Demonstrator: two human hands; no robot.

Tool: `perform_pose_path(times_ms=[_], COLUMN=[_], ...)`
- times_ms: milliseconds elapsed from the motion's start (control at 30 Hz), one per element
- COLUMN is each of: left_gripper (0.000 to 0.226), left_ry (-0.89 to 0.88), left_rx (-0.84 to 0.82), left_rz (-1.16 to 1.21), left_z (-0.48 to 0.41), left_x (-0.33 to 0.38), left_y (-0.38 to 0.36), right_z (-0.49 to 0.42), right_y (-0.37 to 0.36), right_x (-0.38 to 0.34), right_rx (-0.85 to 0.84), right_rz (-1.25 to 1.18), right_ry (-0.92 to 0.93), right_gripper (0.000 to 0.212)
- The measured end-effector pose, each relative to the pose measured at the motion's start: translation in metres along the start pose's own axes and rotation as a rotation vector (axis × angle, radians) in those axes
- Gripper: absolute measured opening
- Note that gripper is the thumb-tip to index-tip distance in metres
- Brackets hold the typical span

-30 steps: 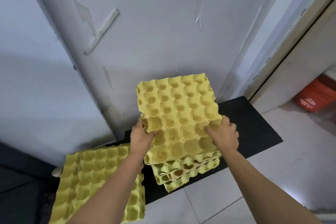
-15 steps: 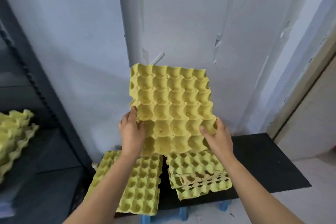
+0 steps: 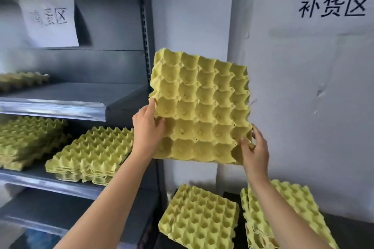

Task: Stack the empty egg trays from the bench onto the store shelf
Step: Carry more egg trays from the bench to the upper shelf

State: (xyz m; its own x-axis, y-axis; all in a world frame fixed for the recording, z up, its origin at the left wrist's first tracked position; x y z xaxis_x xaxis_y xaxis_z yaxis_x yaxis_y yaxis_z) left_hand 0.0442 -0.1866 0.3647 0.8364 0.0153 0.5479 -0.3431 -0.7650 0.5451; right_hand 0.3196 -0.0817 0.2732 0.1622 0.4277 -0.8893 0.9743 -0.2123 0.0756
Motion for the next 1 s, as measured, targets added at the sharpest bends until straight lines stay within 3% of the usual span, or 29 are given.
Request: perform_pose_path(times_ms=[367, 500, 567, 667, 767, 833, 1000], left_gripper=[0.03, 0.046, 0.052, 0.049, 0.053, 0.056, 0.042], left_ry=[0.072, 0.095, 0.084, -0.196, -0.494, -0.522, -0.475], left_rx=[0.046, -0.074, -0.029, 0.116, -0.066, -0.184, -0.163], left_rz=[-0.135, -0.216, -0.456, -0.614, -0.603, -0.645, -0.698], left_z=[-0.111, -0.163, -0.182, -0.193, -0.184, -0.184, -0.199], left_x=[-0.149, -0.201, -0.214, -0.205, -0.202, -0.219, -0.269], left_y=[0.139, 0.166, 0.179, 0.185, 0.154, 0.138, 0.137], right_z=[0.01, 0.011, 0.011, 0.007, 0.001, -0.003, -0.005], right_y=[-0.214, -0.28, -0.309, -0.353, -0.394, -0.42, -0.467], right_x=[-0.098, -0.136, -0.153, -0.175, -0.189, -0.195, -0.191], right_rx=[-0.302, -0.228, -0.191, -0.186, -0.218, -0.244, -0.382], right_rz=[-0.182, -0.25, -0.248, -0.207, -0.124, -0.079, 0.015], right_ry=[0.054, 0.075, 0.079, 0.1, 0.064, 0.031, -0.139], right_gripper=[0.057, 0.053, 0.052, 0.051, 0.05, 0.049, 0.051])
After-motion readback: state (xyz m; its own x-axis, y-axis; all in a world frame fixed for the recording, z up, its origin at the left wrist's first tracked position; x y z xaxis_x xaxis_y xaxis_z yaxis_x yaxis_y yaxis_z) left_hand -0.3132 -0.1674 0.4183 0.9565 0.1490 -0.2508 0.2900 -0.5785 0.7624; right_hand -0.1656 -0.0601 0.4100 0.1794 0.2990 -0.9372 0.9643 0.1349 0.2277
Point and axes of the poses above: each hand's wrist, its own z-axis away from the middle knuckle, its own y-axis out of the back of the hand, x = y × z, the point moved 7 cm from there along -z, towards the middle knuckle, and after that the axes turned 5 degrees about -z, right-handed, at the moved point
